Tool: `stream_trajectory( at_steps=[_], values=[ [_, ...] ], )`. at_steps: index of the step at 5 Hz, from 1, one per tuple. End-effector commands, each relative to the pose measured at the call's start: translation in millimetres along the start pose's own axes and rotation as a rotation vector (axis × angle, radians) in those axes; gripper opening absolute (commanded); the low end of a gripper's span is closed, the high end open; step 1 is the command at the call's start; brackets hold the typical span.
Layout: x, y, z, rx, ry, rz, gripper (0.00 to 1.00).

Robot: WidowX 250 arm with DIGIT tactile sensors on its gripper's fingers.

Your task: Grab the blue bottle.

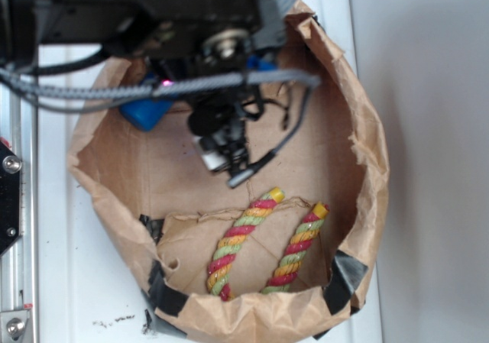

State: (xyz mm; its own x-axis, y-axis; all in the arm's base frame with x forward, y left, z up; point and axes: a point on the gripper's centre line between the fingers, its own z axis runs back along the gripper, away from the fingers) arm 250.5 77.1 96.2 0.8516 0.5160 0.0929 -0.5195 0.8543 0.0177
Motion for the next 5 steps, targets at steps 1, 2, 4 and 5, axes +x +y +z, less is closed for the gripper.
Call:
stream_trajectory(
  at_steps=[1, 2, 4, 5],
  values=[
    [0, 21, 5, 0.023, -0.135, 0.035, 1.0],
    [5, 28, 7, 0.003, -0.087, 0.047, 1.0],
    [10, 54, 17, 0.037, -0.05, 0.071, 1.0],
    [13, 65, 13, 0.041, -0.085, 0.089, 1.0]
  ],
)
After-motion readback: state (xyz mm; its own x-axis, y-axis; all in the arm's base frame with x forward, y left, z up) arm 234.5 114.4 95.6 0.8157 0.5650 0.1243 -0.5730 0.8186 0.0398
